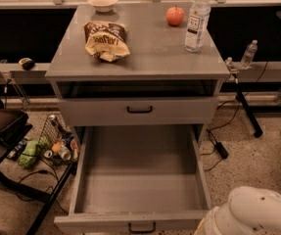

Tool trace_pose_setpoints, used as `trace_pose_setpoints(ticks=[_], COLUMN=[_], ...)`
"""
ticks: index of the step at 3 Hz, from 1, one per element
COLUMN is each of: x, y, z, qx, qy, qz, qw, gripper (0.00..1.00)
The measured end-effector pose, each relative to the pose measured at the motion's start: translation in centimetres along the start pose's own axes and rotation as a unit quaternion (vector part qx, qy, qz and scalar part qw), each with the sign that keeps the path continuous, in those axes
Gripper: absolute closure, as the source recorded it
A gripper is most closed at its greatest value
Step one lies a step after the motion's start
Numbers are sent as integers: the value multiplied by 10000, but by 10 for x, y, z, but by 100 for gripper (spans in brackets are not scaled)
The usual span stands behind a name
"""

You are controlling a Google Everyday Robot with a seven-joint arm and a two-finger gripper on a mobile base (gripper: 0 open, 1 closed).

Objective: Close middle drawer

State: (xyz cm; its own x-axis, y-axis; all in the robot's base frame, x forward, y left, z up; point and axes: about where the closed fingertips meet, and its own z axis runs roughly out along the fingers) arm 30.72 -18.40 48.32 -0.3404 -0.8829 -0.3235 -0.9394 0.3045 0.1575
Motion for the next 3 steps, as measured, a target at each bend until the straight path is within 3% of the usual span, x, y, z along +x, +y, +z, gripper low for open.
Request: trace_pose_setpoints(ticks=[1,3], x=[12,13], y=[10,10], z=[26,34], qx=[8,-30], qy=[-277,-324], qz=[35,60], qw=[9996,9995], gripper=[95,100])
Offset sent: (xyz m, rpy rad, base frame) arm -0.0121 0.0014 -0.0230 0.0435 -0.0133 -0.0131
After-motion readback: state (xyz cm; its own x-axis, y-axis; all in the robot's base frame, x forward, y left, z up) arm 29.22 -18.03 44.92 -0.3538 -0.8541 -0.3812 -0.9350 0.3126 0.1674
